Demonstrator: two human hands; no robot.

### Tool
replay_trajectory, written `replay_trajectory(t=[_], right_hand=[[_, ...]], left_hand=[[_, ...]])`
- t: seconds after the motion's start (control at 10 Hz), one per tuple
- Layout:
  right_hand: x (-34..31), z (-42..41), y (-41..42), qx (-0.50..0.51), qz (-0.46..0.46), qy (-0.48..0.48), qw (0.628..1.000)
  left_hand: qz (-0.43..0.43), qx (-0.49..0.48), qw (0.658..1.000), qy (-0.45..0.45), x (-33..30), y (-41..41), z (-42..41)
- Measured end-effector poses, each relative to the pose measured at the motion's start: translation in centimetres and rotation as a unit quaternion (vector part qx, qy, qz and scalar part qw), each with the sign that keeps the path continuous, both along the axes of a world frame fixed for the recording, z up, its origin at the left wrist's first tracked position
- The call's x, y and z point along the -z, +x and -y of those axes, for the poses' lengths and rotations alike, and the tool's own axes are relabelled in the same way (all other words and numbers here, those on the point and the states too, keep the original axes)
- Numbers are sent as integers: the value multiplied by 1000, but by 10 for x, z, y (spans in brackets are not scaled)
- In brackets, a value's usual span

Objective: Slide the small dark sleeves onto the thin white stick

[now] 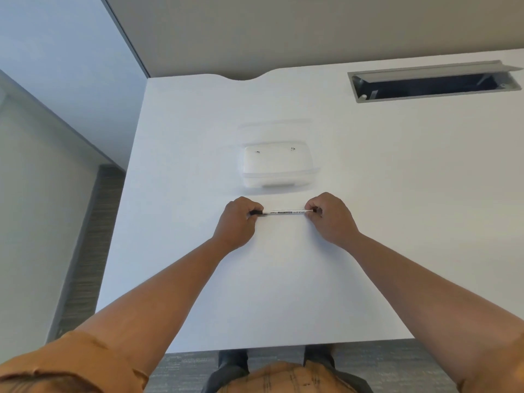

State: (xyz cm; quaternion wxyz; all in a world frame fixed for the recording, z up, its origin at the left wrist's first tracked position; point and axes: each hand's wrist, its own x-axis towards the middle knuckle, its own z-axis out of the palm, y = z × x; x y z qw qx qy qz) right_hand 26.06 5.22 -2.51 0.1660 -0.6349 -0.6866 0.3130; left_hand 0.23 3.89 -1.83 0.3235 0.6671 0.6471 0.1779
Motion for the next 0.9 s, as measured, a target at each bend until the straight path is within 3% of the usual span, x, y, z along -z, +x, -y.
replay_trajectory(t=[0.7,0.9], right_hand=[[0,1,1,44,-62,-6,997],[-30,3,-11,42,-29,103,993]], left_hand=[[-13,41,999,-27,-7,-6,-6],[-49,32,998,34,-37,-5,-8]])
